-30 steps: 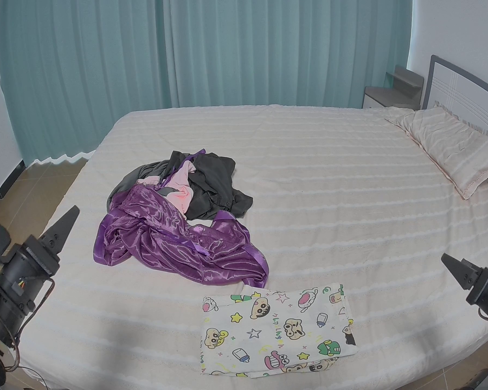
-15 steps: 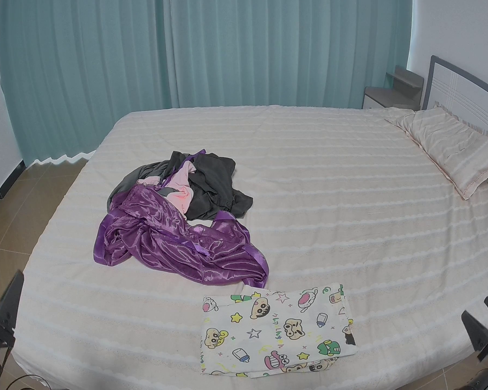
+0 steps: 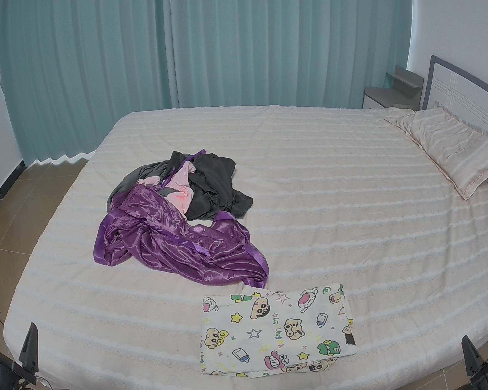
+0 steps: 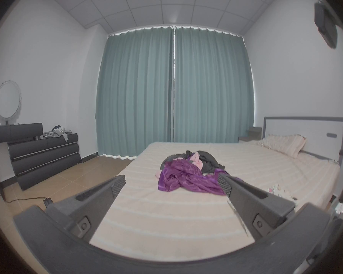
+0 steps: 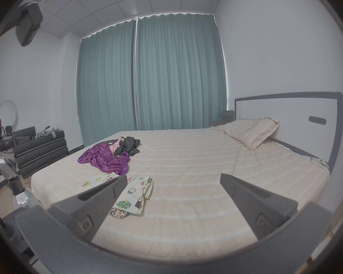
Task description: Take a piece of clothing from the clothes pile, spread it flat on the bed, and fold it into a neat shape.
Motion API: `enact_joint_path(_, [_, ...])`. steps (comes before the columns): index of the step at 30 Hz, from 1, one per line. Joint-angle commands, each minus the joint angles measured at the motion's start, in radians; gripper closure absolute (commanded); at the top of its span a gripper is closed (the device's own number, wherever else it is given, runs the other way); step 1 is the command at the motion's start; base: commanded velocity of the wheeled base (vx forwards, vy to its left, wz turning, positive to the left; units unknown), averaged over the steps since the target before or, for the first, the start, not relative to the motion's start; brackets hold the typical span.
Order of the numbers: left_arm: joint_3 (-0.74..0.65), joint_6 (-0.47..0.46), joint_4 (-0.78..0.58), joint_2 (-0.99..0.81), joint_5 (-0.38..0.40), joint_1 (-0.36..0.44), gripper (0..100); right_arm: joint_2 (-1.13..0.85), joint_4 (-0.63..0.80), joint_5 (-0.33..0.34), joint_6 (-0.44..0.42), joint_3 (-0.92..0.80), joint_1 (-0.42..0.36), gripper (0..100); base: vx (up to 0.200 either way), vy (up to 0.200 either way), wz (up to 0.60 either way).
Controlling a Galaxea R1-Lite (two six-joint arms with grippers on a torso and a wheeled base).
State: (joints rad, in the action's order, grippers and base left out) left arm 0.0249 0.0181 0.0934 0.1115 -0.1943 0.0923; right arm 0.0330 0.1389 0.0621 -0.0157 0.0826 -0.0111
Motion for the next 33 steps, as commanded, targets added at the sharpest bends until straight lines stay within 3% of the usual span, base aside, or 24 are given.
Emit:
enact_joint_path(1, [-0.025, -0.013, -0.024, -0.019, 0.022, 0.017, 0, -0.033, -0.015, 0.004, 0.014, -0.007, 0.003, 0, 0.0, 0.0, 0.0])
enact_joint_path(5, [-0.025, -0.013, -0.04, -0.019, 0.07, 0.047, 0, -0.033, -0.019, 0.033, 0.028, -0.012, 0.003, 0, 0.0, 0.0, 0.0])
enact_joint_path(12, [-0.025, 0.005, -0.041, -0.021, 0.064, 0.047, 0, -0.033, -0.021, 0.01, 0.003, -0.014, 0.003, 0, 0.0, 0.0, 0.0])
enact_joint_path(17, [-0.025, 0.071, -0.064, -0.016, 0.088, 0.049, 0, -0.033, -0.021, 0.013, -0.004, -0.014, 0.003, 0, 0.0, 0.0, 0.0])
enact_joint_path(33, [-0.025, 0.06, -0.064, -0.016, 0.088, 0.049, 0, -0.033, -0.021, 0.013, -0.007, -0.014, 0.003, 0, 0.0, 0.0, 0.0])
